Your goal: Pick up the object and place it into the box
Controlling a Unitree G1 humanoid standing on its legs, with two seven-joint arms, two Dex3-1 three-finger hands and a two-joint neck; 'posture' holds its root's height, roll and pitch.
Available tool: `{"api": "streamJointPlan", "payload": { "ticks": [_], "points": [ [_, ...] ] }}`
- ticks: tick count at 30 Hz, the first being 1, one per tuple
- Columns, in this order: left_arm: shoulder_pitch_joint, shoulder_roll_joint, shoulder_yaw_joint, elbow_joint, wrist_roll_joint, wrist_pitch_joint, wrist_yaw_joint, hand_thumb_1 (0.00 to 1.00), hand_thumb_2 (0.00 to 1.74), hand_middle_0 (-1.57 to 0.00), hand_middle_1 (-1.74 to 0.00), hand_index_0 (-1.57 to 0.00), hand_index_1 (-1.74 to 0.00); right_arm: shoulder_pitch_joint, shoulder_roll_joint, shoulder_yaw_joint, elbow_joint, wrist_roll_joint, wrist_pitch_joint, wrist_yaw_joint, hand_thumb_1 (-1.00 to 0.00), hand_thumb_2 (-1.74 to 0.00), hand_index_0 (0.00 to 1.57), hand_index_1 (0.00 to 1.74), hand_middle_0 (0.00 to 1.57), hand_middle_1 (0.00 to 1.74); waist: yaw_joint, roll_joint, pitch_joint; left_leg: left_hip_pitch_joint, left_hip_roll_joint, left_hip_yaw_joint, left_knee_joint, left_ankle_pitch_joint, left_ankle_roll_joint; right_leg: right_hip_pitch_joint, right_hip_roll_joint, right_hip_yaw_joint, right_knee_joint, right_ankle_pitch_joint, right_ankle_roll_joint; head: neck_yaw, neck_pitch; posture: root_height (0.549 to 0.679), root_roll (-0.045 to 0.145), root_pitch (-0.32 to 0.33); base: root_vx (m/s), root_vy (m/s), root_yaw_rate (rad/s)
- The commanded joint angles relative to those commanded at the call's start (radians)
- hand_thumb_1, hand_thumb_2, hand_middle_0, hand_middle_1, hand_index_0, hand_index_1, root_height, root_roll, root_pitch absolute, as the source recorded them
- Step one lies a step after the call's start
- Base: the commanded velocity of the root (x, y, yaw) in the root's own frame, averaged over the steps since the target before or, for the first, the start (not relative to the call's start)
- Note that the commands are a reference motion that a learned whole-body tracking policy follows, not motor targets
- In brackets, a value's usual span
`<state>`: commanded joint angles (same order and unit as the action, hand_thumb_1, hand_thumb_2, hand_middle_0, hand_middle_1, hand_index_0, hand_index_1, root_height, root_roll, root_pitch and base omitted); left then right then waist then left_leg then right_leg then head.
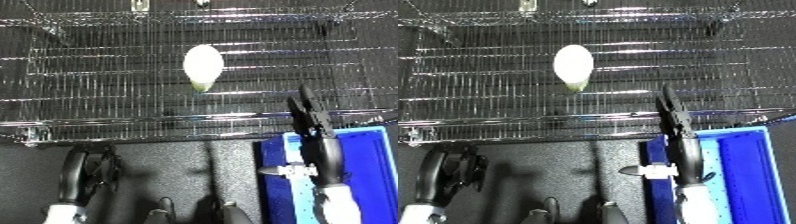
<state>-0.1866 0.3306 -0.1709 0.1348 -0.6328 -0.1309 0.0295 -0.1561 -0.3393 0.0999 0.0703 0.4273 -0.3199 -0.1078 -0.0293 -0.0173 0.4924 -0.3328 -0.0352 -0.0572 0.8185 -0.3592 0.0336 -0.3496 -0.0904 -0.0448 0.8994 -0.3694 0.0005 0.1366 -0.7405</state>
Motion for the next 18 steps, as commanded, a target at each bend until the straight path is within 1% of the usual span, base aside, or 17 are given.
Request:
{"api": "streamJointPlan", "payload": {
  "ticks": [5, 9, 13, 18],
  "points": [
    [0.01, 0.002, 0.004, -0.003, 0.001, 0.005, -0.019, 1.0, 1.74, -1.57, -1.74, -1.57, -1.74, 0.011, 0.006, 0.0, -0.008, -0.003, 0.007, 0.002, 0.0, 0.0, 0.0, 0.0, 0.0, 0.0, 0.0, 0.001, -0.005, 0.002, 0.001, 0.002, 0.003, -0.002, 0.0004, -0.001, -0.0016, 0.002, 0.005, 0.0, 0.0005, 0.001, -0.005, 0.628, 0.061, -0.097, 0.033, 0.006, 0.001],
    [0.015, -0.001, 0.007, -0.003, -0.021, 0.012, -0.015, 1.0, 1.74, -1.57, -1.74, -1.57, -1.74, 0.016, 0.011, 0.001, -0.009, -0.006, 0.011, 0.001, 0.0, 0.0, 0.0, 0.0, 0.0, 0.0, 0.0, 0.001, -0.009, 0.004, 0.002, 0.002, 0.004, -0.004, 0.0016, -0.002, -0.003, 0.002, 0.008, -0.001, 0.0007, 0.003, -0.007, 0.628, 0.06, -0.097, 0.027, 0.003, -0.001],
    [0.019, -0.002, 0.008, 0.001, -0.018, 0.011, -0.017, 1.0, 1.74, -1.57, -1.74, -1.57, -1.74, 0.021, 0.015, 0.001, -0.01, -0.01, 0.014, 0.001, 0.0, 0.0, 0.0, 0.0, 0.0, 0.0, 0.0, 0.0, -0.012, 0.006, 0.004, 0.003, 0.003, -0.006, 0.0021, -0.002, -0.0039, 0.002, 0.008, -0.001, 0.0012, 0.005, -0.01, 0.628, 0.06, -0.097, 0.027, -0.004, 0.008],
    [0.024, -0.002, 0.015, -0.003, -0.016, 0.011, -0.015, 1.0, 1.74, -1.57, -1.74, -1.57, -1.74, 0.027, 0.019, -0.003, -0.014, -0.016, 0.021, 0.003, 0.0, 0.0, 0.0, 0.0, 0.0, 0.0, -0.001, 0.0, -0.016, 0.01, 0.005, 0.002, -0.001, -0.005, 0.0027, -0.001, -0.0048, 0.002, 0.009, -0.001, 0.0014, 0.007, -0.001, 0.628, 0.059, -0.098, 0.025, -0.009, 0.005]
  ]
}}
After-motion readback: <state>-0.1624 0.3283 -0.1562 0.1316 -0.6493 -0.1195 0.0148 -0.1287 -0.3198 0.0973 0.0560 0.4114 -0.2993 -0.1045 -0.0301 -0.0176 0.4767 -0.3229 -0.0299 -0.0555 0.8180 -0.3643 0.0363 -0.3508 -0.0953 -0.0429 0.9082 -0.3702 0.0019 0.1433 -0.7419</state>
